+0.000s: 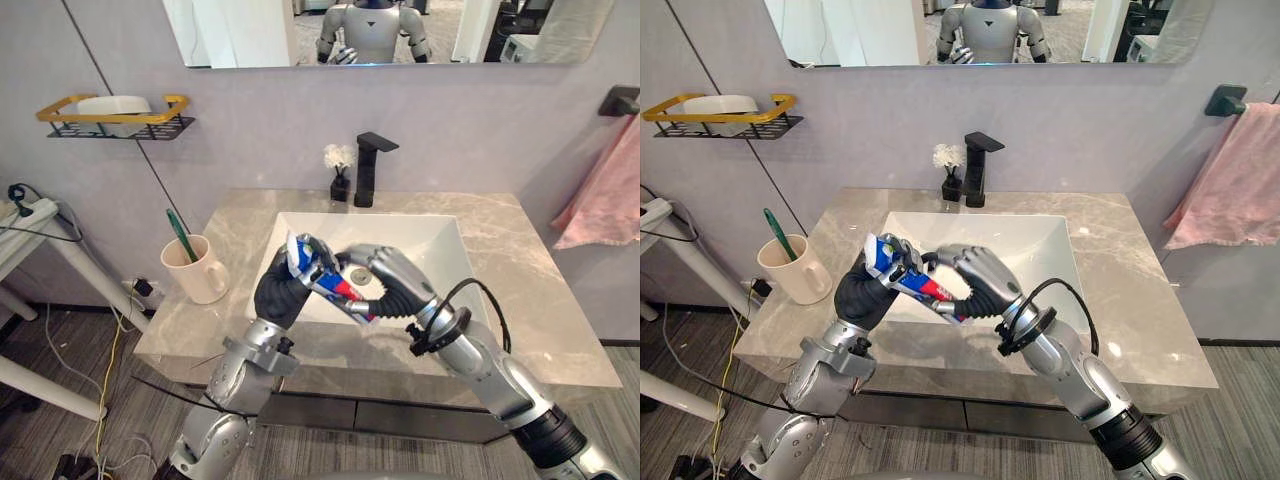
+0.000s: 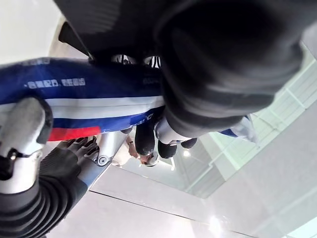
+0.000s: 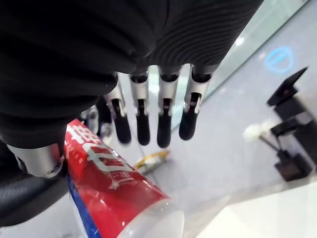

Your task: Organize washtable

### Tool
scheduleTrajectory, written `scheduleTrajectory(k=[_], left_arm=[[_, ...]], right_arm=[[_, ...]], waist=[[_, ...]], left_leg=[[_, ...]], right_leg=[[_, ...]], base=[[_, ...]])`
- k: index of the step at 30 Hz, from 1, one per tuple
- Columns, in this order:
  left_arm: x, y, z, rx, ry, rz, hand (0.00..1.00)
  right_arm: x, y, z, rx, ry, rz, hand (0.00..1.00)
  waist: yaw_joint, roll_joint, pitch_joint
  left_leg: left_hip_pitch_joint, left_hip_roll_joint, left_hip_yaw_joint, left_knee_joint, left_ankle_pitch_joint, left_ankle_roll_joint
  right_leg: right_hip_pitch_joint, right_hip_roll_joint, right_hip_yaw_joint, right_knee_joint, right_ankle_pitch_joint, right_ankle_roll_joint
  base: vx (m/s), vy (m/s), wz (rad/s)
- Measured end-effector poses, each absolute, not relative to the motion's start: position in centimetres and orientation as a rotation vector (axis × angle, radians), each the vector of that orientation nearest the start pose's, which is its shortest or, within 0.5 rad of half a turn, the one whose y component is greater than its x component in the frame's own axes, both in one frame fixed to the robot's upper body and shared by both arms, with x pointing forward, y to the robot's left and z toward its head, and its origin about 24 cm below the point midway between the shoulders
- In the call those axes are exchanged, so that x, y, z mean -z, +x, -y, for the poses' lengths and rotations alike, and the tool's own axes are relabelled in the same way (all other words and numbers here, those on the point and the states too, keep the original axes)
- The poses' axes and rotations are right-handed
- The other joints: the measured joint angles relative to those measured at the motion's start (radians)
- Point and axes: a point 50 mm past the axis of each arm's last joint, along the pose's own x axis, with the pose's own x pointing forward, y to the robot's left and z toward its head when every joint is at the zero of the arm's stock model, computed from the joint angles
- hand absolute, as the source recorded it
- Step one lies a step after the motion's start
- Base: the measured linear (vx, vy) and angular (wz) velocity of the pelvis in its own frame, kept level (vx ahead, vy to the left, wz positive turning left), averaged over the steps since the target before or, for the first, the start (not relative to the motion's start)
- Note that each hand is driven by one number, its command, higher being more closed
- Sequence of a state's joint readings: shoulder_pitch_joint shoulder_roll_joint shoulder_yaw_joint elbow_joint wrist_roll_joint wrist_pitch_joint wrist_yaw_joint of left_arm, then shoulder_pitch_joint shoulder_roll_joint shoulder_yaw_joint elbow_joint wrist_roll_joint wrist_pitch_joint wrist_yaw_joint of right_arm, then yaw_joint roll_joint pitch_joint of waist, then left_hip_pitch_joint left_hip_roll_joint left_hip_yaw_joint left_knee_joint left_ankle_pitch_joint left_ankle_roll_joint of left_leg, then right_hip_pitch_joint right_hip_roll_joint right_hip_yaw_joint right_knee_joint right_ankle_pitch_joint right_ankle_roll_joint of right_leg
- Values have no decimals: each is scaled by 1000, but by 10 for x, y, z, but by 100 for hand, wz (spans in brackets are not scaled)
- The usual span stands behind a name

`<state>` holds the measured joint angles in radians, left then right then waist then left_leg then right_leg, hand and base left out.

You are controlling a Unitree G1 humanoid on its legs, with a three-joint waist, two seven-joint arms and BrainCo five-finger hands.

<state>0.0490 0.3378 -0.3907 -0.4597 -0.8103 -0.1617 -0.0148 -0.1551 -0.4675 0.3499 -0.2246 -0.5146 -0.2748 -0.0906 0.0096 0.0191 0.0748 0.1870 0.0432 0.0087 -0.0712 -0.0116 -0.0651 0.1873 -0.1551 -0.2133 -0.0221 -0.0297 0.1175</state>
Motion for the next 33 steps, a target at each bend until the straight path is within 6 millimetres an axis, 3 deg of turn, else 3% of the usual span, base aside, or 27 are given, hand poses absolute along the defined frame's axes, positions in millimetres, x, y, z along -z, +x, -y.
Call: scheduleTrajectory(k=[3,6,9,11,13,17,20,24,33], left_arm=[[-137,216,-111,494,-597,341,100],[-145,220,-128,403,-552,407,100],[-152,218,-134,369,-541,462,100],[-160,215,-133,362,-525,511,100],[-163,215,-134,348,-515,532,100],[-167,215,-143,296,-481,575,100],[-170,214,-148,254,-480,612,100],[-170,214,-148,228,-497,623,100],[-166,217,-149,154,-551,612,100]], right_arm=[[-138,246,128,-256,-815,675,0],[-155,253,167,-20,-761,652,0],[-169,251,191,136,-677,672,0],[-186,238,214,286,-583,729,0],[-191,229,232,393,-539,740,0],[-185,206,274,621,-470,695,0],[-170,184,298,773,-443,618,0],[-129,164,320,923,-359,416,0],[-39,124,334,1126,-206,-16,0]], waist=[[-1,0,0],[-6,0,0],[-19,1,0],[-27,3,0],[-30,3,0],[-49,3,0],[-53,9,-5],[-79,10,-7],[-102,18,-20]], left_leg=[[2,5,7,0,-1,0],[7,11,19,2,-5,-3],[8,12,22,2,-7,-4],[8,12,27,4,-11,-4],[8,12,31,8,-15,-3],[1,12,36,19,-23,0],[-3,15,54,19,-27,-1],[-6,18,61,19,-29,-2],[-25,30,74,45,-45,-8]], right_leg=[[-1,5,6,0,0,0],[-2,12,20,-5,3,-4],[1,14,23,-14,9,-4],[0,14,28,-18,11,-4],[0,14,32,-18,11,-4],[-3,14,37,-20,11,-4],[-13,18,55,-32,20,-4],[-18,22,60,-36,22,-4],[-35,33,78,-36,24,-6]], base=[[-26,-15,-7],[-27,-13,-12],[-26,-11,-7],[-20,-5,-6],[-16,-3,-6],[-15,-4,-4],[-14,-7,-18],[-6,-12,-5],[-11,-12,-6]])
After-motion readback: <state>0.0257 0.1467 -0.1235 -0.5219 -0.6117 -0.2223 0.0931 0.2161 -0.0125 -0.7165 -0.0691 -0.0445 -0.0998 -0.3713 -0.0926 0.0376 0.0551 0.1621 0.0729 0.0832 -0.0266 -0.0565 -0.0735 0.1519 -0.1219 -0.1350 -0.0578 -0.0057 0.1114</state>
